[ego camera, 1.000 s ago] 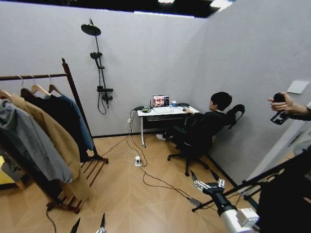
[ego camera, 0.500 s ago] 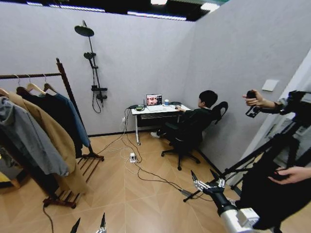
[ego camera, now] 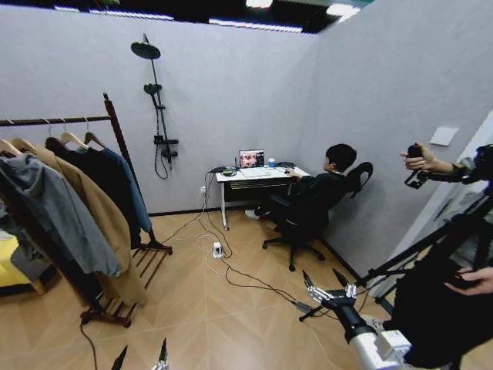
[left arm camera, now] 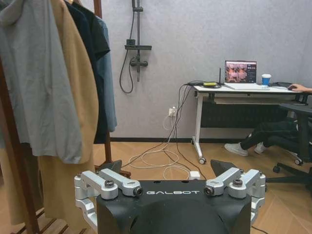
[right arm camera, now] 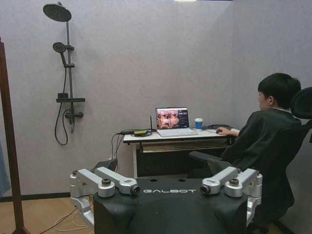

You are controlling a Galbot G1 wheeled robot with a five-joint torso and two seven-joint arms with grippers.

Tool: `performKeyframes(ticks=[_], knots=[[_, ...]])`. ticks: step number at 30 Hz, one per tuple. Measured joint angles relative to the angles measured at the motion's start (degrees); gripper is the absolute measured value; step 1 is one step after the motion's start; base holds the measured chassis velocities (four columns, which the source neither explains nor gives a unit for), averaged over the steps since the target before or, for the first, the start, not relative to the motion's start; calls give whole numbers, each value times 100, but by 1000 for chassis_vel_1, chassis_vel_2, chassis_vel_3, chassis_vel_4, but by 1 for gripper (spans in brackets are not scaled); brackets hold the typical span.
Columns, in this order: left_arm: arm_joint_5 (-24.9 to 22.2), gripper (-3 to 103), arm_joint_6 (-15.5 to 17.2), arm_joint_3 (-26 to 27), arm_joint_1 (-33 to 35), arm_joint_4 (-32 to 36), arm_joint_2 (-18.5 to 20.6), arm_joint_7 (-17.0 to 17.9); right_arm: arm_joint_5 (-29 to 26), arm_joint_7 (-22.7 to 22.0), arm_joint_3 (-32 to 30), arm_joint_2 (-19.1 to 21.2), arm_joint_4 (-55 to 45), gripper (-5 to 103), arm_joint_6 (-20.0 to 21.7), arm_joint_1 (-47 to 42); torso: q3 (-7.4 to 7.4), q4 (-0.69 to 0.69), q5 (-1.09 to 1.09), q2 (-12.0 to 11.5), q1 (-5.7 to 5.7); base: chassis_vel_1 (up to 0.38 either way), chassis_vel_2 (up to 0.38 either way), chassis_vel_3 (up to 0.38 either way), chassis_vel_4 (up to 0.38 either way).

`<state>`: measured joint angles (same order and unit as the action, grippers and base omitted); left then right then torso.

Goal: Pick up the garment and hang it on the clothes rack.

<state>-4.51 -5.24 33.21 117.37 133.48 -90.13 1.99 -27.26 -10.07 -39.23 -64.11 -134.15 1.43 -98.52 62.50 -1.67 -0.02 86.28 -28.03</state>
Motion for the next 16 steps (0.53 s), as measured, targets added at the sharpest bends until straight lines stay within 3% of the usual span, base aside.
performKeyframes(ticks=[7, 16], knots=[[0, 100, 0, 1, 0, 0, 0, 2, 0, 0, 1, 0, 0, 100, 0, 2, 2, 2, 2, -1, -3, 36, 62, -12, -72], [0, 100, 0, -4, 0, 0, 0, -1, 0, 0, -1, 0, 0, 100, 0, 1, 1, 0, 2, 0, -2, -36, -25, 23, 32]])
